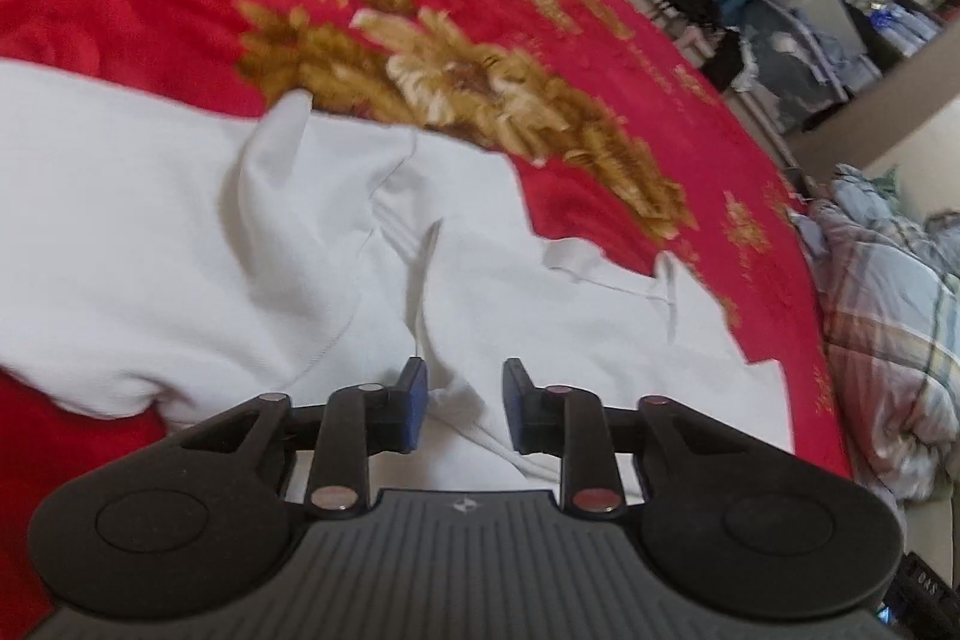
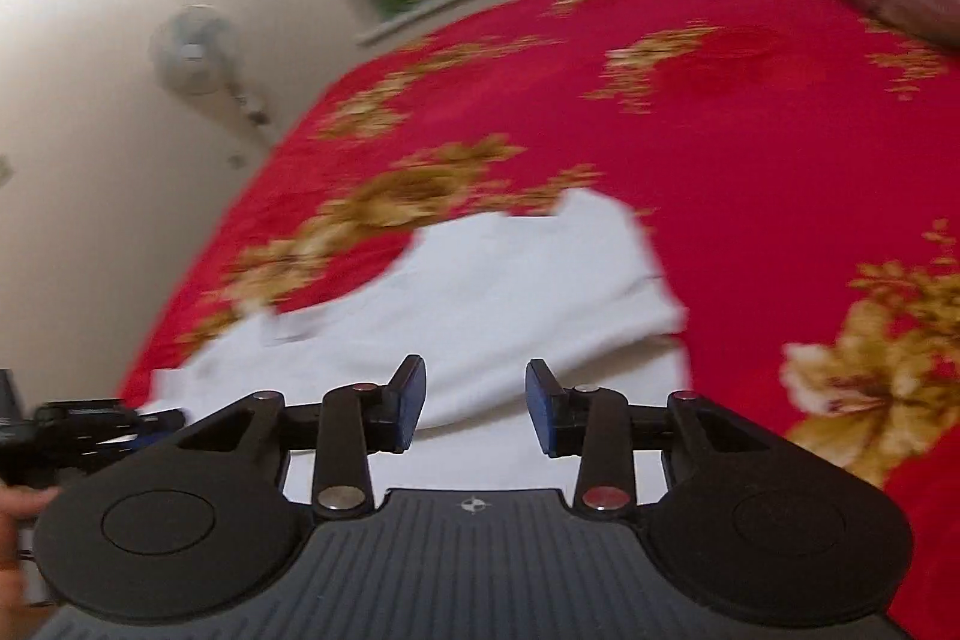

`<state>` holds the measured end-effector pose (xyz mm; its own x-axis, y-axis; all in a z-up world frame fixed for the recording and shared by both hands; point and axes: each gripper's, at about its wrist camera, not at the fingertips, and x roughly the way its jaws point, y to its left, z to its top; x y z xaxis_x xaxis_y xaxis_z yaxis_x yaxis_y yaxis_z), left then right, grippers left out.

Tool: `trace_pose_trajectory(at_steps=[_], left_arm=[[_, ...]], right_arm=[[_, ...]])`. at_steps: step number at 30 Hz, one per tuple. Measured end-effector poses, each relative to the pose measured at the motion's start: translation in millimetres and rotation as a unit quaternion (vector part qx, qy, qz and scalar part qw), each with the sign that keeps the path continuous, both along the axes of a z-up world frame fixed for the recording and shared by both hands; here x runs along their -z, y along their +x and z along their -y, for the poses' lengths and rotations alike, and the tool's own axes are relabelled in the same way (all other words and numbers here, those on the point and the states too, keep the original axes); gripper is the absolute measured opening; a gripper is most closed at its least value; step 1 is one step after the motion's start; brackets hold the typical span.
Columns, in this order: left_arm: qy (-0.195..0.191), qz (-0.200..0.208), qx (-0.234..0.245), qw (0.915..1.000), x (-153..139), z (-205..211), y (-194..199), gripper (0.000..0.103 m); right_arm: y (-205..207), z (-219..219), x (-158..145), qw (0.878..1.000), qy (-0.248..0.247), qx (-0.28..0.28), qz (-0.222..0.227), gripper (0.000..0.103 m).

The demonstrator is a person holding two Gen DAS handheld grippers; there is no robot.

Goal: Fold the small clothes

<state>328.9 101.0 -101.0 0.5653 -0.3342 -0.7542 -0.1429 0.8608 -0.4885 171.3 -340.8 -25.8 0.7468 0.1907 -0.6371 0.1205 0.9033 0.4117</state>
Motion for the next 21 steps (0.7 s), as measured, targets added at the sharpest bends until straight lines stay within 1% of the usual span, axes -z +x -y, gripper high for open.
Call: trace_pose_trajectory(at_steps=[2, 3, 4, 6, 9, 11, 13, 15, 16, 18, 19, 21], left_arm=[[0.017, -0.011, -0.006, 0.9998, 10, 3, 7, 0.030], [0.017, -0.016, -0.007, 0.9997, 13, 3, 8, 0.025], [0.021, -0.017, -0.008, 0.9996, 14, 3, 8, 0.010], [0.026, -0.004, -0.002, 0.9997, 7, 3, 5, 0.005], [0.031, 0.037, -0.014, 0.9987, -21, -7, -11, 0.004], [0.047, 0.062, -0.038, 0.9962, -43, -17, -28, 0.004], [0.071, 0.062, -0.045, 0.9945, -54, -24, -41, 0.007], [0.096, 0.037, -0.040, 0.9939, -54, -31, -43, 0.009], [0.097, 0.035, -0.039, 0.9939, -55, -35, -44, 0.010], [0.081, 0.046, -0.045, 0.9946, -59, -44, -43, 0.010], [0.069, 0.053, -0.041, 0.9954, -61, -47, -43, 0.011], [0.051, 0.060, -0.027, 0.9965, -64, -47, -41, 0.011]], right_arm=[[6, 9, 11, 1.000, -0.007, 0.002, -0.002, 0.039], [7, 14, 17, 1.000, -0.004, 0.012, -0.012, 0.039], [11, 22, 24, 1.000, 0.008, 0.022, -0.021, 0.039], [20, 28, 35, 0.999, 0.027, 0.026, -0.033, 0.039], [33, 31, 47, 0.998, 0.036, 0.031, -0.052, 0.039], [40, 37, 56, 0.994, 0.070, 0.048, -0.067, 0.039], [47, 39, 60, 0.990, 0.096, 0.071, -0.075, 0.040], [52, 43, 66, 0.985, 0.115, 0.092, -0.086, 0.040], [54, 45, 70, 0.983, 0.120, 0.103, -0.094, 0.040], [57, 48, 76, 0.979, 0.127, 0.122, -0.104, 0.039], [58, 50, 79, 0.977, 0.130, 0.129, -0.107, 0.037], [59, 51, 82, 0.976, 0.132, 0.134, -0.107, 0.019]])
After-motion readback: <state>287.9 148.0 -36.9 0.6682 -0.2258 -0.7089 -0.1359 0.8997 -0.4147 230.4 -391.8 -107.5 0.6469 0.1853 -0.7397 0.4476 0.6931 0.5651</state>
